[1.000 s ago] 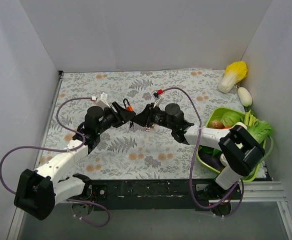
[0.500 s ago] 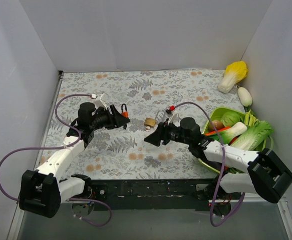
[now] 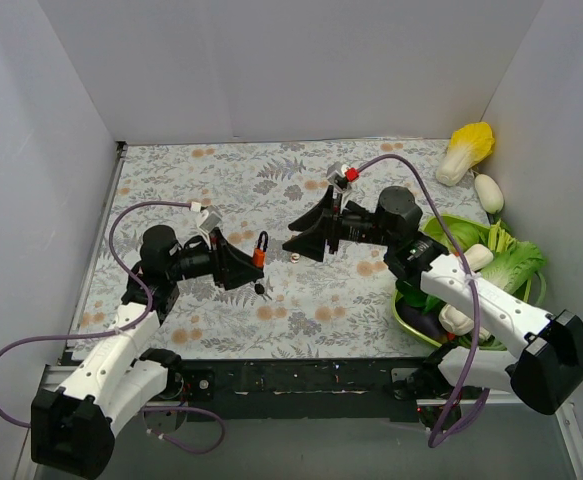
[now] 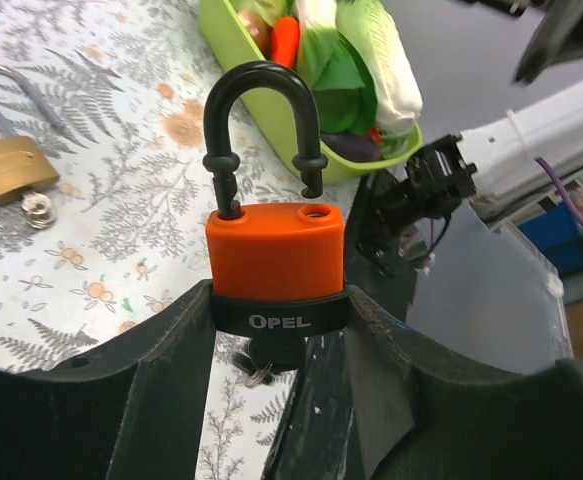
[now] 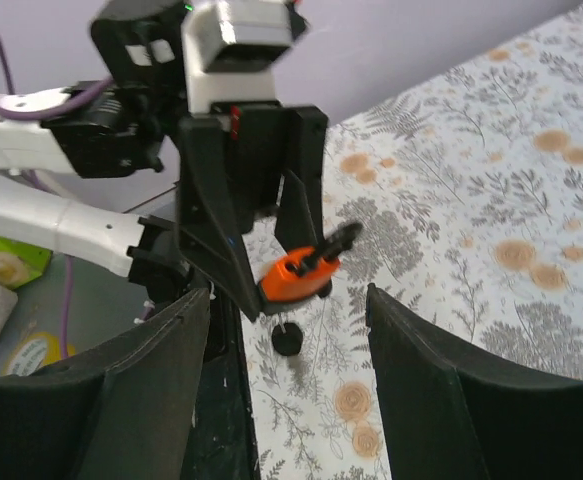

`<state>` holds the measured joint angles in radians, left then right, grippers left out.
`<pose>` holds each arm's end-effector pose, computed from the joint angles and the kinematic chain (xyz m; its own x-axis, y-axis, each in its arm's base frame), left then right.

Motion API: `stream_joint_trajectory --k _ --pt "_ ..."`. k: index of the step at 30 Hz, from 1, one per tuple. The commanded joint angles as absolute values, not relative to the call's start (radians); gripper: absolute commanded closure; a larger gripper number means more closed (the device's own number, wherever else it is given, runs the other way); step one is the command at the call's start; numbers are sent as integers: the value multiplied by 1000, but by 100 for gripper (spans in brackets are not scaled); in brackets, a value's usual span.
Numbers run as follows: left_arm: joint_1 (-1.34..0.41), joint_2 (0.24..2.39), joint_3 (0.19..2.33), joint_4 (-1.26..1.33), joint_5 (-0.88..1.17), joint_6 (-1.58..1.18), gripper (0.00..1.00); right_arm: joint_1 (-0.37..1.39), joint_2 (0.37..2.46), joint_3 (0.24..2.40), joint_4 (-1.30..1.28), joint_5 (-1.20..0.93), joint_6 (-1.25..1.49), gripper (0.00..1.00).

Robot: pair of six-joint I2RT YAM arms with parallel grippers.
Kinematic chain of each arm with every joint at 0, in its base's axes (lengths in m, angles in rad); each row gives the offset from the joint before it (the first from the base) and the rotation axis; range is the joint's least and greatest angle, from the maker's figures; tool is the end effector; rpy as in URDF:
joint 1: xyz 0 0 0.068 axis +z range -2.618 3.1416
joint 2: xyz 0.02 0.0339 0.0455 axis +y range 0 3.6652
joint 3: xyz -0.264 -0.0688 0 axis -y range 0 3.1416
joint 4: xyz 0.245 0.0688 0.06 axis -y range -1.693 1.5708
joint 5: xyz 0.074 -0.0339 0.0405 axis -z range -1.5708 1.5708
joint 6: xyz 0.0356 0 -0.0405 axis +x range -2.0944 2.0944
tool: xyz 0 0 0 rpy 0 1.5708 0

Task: Unlock with the key

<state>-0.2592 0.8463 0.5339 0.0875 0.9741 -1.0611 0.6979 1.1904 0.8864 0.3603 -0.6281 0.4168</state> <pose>0.1744 -0.0767 0.2720 -0.9112 -0.2658 -0.3146 0.2624 0.2141 -0.9409 0.1983 0.1936 0.3483 -0.3531 0.1314 -0.9263 -0.9039 0.2075 0.3740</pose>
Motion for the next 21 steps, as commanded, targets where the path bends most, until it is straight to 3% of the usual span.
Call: stream_joint_trajectory --k 1,5,11,17,21 --pt "-259 838 517 172 1085 -1066 100 727 1212 989 325 -726 354 30" --pt "-259 824 517 164 1095 -1054 100 772 1239 1017 262 -628 287 30" --pt "-267 847 502 227 1152 -1109 100 792 1302 1086 318 -675 272 30" --pt "-267 813 509 160 1046 -1051 100 824 1327 1131 178 -375 270 32" --pt "-267 807 512 143 988 -1043 100 856 1345 1123 155 -316 285 33"
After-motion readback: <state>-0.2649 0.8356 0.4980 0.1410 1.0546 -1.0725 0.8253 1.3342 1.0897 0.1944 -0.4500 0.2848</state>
